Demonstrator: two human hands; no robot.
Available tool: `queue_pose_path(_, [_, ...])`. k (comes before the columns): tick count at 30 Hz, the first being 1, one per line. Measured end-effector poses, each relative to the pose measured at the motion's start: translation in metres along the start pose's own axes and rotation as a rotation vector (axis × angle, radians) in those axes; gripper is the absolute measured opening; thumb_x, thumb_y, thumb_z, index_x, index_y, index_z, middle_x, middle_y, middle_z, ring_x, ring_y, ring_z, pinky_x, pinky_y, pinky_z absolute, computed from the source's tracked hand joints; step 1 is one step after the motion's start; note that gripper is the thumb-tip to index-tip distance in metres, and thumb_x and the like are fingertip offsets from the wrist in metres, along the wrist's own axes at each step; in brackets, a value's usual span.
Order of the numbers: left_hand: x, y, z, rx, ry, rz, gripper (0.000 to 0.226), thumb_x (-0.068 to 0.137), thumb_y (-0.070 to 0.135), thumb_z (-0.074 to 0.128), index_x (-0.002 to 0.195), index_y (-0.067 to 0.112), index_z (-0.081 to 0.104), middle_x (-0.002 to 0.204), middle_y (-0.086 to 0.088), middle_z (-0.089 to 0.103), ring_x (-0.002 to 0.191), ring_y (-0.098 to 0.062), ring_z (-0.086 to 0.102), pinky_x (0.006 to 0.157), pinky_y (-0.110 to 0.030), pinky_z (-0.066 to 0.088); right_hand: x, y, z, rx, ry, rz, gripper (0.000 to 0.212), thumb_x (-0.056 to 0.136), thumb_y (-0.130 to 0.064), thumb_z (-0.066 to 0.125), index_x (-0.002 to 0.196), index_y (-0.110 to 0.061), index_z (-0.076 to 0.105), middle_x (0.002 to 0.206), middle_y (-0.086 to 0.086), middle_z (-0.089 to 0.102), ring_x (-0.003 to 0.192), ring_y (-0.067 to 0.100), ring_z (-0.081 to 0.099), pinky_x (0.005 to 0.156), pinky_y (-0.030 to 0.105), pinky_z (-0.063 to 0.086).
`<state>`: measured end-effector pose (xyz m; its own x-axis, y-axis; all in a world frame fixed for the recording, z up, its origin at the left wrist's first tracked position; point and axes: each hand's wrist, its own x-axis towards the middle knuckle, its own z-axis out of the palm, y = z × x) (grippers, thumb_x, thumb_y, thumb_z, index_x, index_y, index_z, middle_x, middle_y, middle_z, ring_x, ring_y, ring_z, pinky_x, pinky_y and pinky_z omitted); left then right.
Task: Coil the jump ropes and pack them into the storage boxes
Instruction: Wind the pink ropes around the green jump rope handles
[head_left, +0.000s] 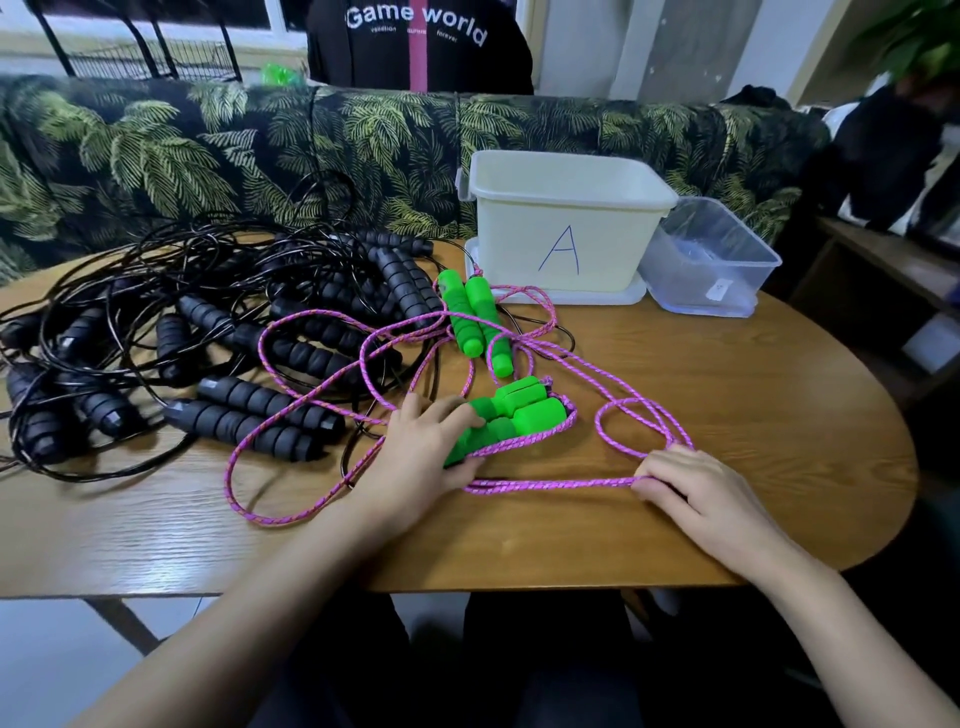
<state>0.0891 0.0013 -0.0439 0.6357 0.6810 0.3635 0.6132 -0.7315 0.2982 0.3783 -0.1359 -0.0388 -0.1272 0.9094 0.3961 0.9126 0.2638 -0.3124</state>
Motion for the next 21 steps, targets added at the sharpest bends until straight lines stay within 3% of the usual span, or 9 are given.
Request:
queue_pose_path(5, [-0.001, -0.002, 0.0, 0.022, -0.017, 0.074, 0.034, 0.082, 0.047, 0.048, 0.11, 0.027, 0.045, 0.116, -0.003, 0.063, 0.093, -0.028, 0.047, 0.078, -0.048, 0.051, 0.012, 0.004, -0.001, 0.096, -0.086, 0.125, 0.023, 0.093, -0.052, 0.045, 0.073, -0.045, 0.052, 0.085, -0.022, 0.061, 0.086, 0.002, 0.051, 0.078, 0.019, 0.039])
queue_pose_path(8, [-0.001, 0.001, -0.014, -0.032, 0.033, 0.112, 0.033, 0.085, 0.046, 0.05, 0.111, 0.027, 0.046, 0.122, -0.003, 0.061, 0.098, -0.022, 0.041, 0.08, -0.049, 0.052, 0.024, 0.011, -0.005, 0.173, -0.165, 0.182, 0.031, 0.096, -0.029, 0.062, 0.07, -0.046, 0.058, 0.085, -0.024, 0.065, 0.087, 0.003, 0.055, 0.077, 0.018, 0.04])
queue_pose_path(10, [0.001, 0.009, -0.031, -0.07, 0.078, 0.184, 0.032, 0.087, 0.045, 0.053, 0.111, 0.026, 0.048, 0.127, -0.004, 0.059, 0.1, -0.021, 0.04, 0.082, -0.048, 0.05, 0.037, 0.021, -0.008, 0.188, -0.182, 0.24, 0.039, 0.094, -0.02, 0.065, 0.065, -0.044, 0.061, 0.074, -0.025, 0.064, 0.073, 0.0, 0.056, 0.071, 0.025, 0.041])
queue_pose_path(12, [0.002, 0.022, -0.048, -0.03, 0.082, 0.349, 0.032, 0.089, 0.044, 0.054, 0.113, 0.024, 0.049, 0.13, -0.003, 0.056, 0.101, -0.022, 0.042, 0.085, -0.043, 0.047, 0.061, 0.022, -0.012, 0.147, -0.179, 0.297, 0.035, 0.093, -0.024, 0.066, 0.067, -0.048, 0.062, 0.062, -0.026, 0.058, 0.064, 0.001, 0.05, 0.068, 0.035, 0.043])
queue_pose_path(15, [0.003, 0.042, -0.057, 0.096, 0.054, 0.531, 0.031, 0.091, 0.044, 0.051, 0.113, 0.021, 0.053, 0.129, -0.003, 0.056, 0.102, -0.026, 0.048, 0.083, -0.04, 0.05, 0.112, 0.004, -0.022, 0.066, -0.144, 0.322, 0.031, 0.087, -0.051, 0.066, 0.059, -0.041, 0.06, 0.055, -0.017, 0.054, 0.065, 0.014, 0.049, 0.064, 0.036, 0.04])
queue_pose_path(18, [0.005, 0.043, -0.056, 0.216, 0.071, 0.514, 0.032, 0.088, 0.043, 0.05, 0.107, 0.018, 0.057, 0.123, -0.008, 0.055, 0.095, -0.03, 0.051, 0.074, -0.042, 0.052, 0.154, -0.037, -0.04, 0.001, -0.019, 0.283, 0.034, 0.086, -0.054, 0.066, 0.058, -0.036, 0.058, 0.055, -0.009, 0.05, 0.072, 0.02, 0.053, 0.063, 0.033, 0.038])
queue_pose_path(21, [0.006, 0.029, -0.054, 0.277, 0.126, 0.386, 0.034, 0.081, 0.043, 0.052, 0.098, 0.016, 0.063, 0.113, -0.013, 0.05, 0.085, -0.034, 0.052, 0.065, -0.044, 0.052, 0.151, -0.08, -0.055, 0.062, 0.106, 0.245, 0.029, 0.083, -0.058, 0.064, 0.063, -0.037, 0.061, 0.059, -0.007, 0.058, 0.07, 0.018, 0.057, 0.064, 0.034, 0.042])
